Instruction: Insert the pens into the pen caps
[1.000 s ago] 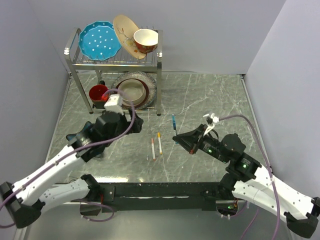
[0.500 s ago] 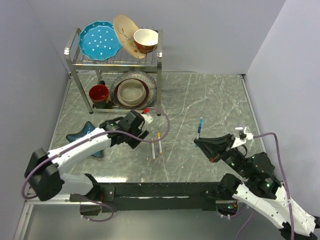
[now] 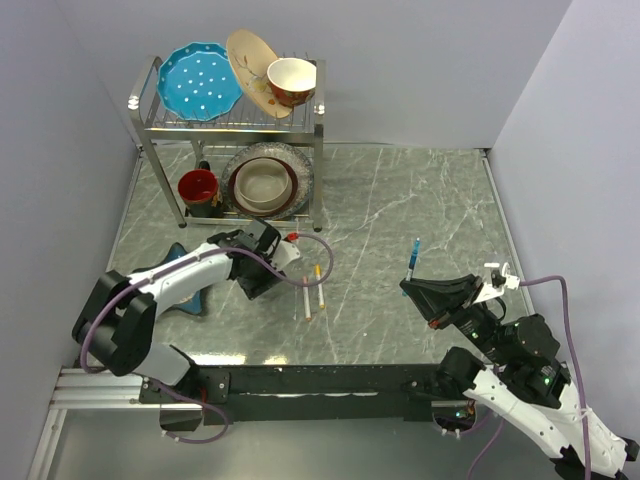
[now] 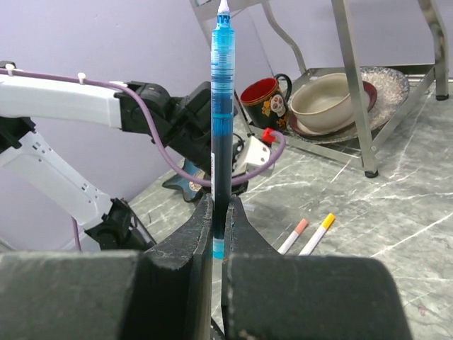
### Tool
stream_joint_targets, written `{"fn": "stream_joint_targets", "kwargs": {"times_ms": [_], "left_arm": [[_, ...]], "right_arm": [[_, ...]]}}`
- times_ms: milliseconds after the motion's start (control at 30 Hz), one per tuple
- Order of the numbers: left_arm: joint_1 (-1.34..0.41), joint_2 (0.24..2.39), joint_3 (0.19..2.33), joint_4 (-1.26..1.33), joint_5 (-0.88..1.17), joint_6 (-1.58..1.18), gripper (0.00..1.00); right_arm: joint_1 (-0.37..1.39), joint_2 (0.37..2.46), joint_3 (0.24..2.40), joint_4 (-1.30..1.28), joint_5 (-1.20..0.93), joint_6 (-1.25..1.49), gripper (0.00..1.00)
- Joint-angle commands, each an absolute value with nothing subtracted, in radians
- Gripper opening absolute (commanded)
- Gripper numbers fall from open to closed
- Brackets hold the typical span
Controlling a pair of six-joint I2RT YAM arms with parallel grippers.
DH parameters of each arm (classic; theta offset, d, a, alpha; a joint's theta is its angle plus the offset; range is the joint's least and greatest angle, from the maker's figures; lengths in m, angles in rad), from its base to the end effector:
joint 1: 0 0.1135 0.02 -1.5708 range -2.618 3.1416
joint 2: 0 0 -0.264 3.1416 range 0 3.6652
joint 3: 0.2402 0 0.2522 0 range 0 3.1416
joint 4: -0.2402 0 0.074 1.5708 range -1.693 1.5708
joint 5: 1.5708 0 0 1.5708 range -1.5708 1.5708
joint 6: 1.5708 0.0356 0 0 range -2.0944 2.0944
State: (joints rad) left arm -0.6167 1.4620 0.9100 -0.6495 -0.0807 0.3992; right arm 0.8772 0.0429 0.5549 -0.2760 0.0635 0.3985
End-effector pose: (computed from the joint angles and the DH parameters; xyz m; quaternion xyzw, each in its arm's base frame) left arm 0.2227 -0.1543 0.1965 0.4713 0.8618 0.0195 0.1867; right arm 0.0317 0.0346 0.3227 -0.1224 0.6069 0.4517 0.6424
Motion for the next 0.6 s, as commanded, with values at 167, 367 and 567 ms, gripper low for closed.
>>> {"fn": "stream_joint_targets", "kwargs": {"times_ms": [167, 367, 567], "left_arm": [[-0.611, 1.525, 0.881, -0.557, -0.038, 0.459, 0.61], [-0.597, 1.58, 0.877, -0.532, -0.054, 0.45, 0.57], [-0.58, 1.624, 0.877, -0.523, -0.043, 0.434, 0.47]], "right_arm": [[0.881, 0.041, 0.563, -0.268, 0.092, 0.373, 0.0], [0.881, 0.025, 0.563, -0.278, 0.1, 0.373, 0.0], [0.881, 0.018, 0.58, -0.302, 0.109, 0.364, 0.0]]}}
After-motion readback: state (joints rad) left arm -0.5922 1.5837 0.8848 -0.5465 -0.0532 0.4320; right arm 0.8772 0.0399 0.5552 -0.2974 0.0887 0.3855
